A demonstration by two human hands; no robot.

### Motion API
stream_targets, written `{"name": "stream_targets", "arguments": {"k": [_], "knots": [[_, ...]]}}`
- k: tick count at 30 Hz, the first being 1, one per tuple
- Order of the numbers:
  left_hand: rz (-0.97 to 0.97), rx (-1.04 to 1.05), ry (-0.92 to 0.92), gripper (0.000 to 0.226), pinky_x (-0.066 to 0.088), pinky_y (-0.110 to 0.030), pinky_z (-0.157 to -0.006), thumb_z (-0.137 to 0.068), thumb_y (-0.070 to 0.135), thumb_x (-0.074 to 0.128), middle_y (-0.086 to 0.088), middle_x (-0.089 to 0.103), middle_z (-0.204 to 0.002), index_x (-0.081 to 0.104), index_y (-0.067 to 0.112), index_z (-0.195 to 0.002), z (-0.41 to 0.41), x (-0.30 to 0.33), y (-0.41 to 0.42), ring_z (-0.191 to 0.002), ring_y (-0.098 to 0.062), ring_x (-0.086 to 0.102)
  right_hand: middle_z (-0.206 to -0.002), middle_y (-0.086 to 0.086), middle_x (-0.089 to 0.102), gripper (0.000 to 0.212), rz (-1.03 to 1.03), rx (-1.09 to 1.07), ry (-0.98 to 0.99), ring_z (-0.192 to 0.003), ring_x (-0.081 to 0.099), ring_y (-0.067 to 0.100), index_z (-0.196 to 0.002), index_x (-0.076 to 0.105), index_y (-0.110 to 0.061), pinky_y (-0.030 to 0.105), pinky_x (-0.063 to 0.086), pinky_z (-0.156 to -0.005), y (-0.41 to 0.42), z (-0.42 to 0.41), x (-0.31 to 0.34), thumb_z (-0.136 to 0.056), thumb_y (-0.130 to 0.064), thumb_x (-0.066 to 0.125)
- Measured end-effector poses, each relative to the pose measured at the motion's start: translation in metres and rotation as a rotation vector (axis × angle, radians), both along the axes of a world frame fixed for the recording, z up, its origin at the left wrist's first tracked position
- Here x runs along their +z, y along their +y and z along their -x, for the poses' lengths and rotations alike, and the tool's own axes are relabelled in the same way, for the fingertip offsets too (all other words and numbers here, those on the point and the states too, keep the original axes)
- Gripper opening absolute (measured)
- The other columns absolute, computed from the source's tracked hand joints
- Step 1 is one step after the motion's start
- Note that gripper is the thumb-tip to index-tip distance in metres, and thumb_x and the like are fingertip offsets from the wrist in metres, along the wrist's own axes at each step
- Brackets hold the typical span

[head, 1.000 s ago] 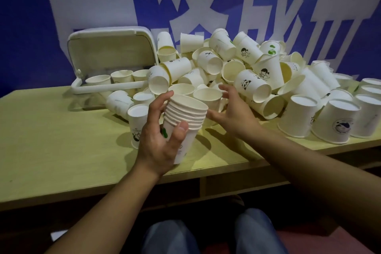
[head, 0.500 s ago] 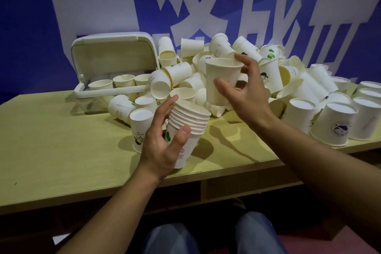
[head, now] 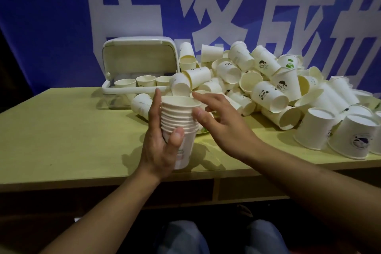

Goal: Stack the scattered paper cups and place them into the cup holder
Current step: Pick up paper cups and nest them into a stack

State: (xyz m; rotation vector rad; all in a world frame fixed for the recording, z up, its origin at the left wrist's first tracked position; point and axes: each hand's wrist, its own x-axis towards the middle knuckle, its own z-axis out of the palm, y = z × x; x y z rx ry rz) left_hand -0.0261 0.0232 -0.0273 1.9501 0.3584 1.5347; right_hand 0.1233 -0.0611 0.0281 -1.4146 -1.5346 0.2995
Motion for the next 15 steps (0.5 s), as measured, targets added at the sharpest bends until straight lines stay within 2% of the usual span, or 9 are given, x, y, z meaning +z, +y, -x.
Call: {"name": "stream_targets", "arguments": {"k": [2, 5, 7, 9, 11, 15], "knots": [[-0.019, 0.054, 0.019, 0.077, 0.051, -0.026, -0.094, -0.083, 0.055, 0.056, 0.033, 0.043, -0.141, 0.022, 0.04, -0.151, 0.017, 0.001, 0.007, -0.122, -0.004, 0.054, -0.135, -0.012, 0.047, 0.063, 0.026, 0.036, -0.04, -0.118, 0.05, 0.005, -0.143, 0.049, -0.036, 0.03, 0.049, -0.095, 0.005, 0.008, 0.001, -0.086, -0.062, 0.047], [-0.038, 0.164, 0.01, 0.068, 0.053, -0.027, -0.083, -0.082, 0.046, 0.054, 0.014, 0.052, -0.131, 0.029, 0.032, -0.144, 0.042, 0.001, 0.022, -0.107, -0.006, 0.06, -0.136, -0.013, 0.049, 0.047, 0.024, 0.011, -0.158, -0.113, 0.051, 0.005, -0.136, 0.053, -0.036, 0.032, 0.05, -0.094, 0.019, 0.018, 0.003, -0.092, -0.051, 0.057], [-0.038, 0.231, 0.003, 0.068, 0.052, -0.027, -0.081, -0.082, 0.047, 0.054, 0.01, 0.055, -0.127, 0.031, 0.028, -0.143, 0.06, -0.001, 0.034, -0.103, -0.007, 0.061, -0.131, -0.013, 0.053, 0.039, 0.015, -0.051, -0.227, -0.11, 0.05, 0.008, -0.129, 0.056, -0.035, 0.033, 0.048, -0.094, 0.032, 0.024, 0.003, -0.092, -0.045, 0.063], [-0.015, 0.282, -0.001, 0.067, 0.051, -0.022, -0.079, -0.083, 0.049, 0.053, 0.014, 0.056, -0.124, 0.031, 0.028, -0.142, 0.073, -0.004, 0.04, -0.1, -0.002, 0.061, -0.129, -0.011, 0.055, 0.041, 0.065, -0.134, -0.302, -0.116, 0.047, 0.015, -0.127, 0.054, -0.035, 0.042, 0.045, -0.098, 0.047, 0.027, 0.002, -0.089, -0.049, 0.065], [0.019, 0.299, -0.029, 0.064, 0.05, -0.017, -0.076, -0.083, 0.05, 0.053, 0.012, 0.058, -0.122, 0.03, 0.033, -0.14, 0.079, -0.006, 0.042, -0.098, -0.003, 0.062, -0.132, -0.008, 0.055, 0.048, 0.161, -0.199, -0.366, -0.121, 0.043, 0.021, -0.126, 0.051, -0.037, 0.048, 0.04, -0.1, 0.061, 0.03, -0.001, -0.085, -0.056, 0.065], [0.078, 0.264, -0.07, 0.062, 0.052, -0.02, -0.073, -0.083, 0.05, 0.054, -0.005, 0.061, -0.12, 0.032, 0.037, -0.14, 0.077, -0.007, 0.042, -0.096, -0.011, 0.065, -0.137, -0.005, 0.053, 0.057, 0.205, -0.267, -0.407, -0.124, 0.037, 0.024, -0.126, 0.049, -0.037, 0.042, 0.028, -0.09, 0.077, 0.038, -0.004, -0.079, -0.062, 0.067]]}}
